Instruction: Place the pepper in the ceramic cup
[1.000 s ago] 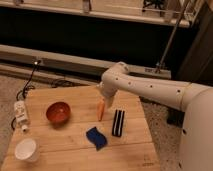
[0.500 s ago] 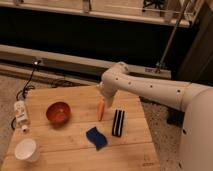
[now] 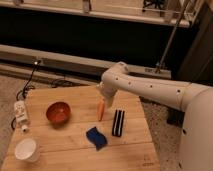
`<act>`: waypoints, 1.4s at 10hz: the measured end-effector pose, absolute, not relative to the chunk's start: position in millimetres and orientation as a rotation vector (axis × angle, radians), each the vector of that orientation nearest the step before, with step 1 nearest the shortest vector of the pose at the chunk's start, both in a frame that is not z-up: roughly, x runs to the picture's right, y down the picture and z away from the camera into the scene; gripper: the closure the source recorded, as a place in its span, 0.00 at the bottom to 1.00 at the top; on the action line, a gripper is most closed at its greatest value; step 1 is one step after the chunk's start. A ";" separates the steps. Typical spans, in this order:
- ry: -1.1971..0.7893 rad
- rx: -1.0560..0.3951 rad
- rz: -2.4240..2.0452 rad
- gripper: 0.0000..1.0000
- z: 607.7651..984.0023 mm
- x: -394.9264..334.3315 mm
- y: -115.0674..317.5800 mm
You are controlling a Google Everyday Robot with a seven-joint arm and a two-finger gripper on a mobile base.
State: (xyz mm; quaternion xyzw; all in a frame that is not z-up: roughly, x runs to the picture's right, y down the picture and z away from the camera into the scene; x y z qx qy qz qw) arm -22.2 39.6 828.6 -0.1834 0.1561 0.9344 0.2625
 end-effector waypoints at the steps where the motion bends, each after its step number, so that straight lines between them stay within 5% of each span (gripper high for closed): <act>1: 0.423 -0.495 2.528 0.20 828.7 -22.2 39.4; 7: 0.485 -0.387 2.812 0.20 875.5 -6.7 28.1; 14: 0.597 -0.338 3.254 0.20 883.8 -10.0 53.3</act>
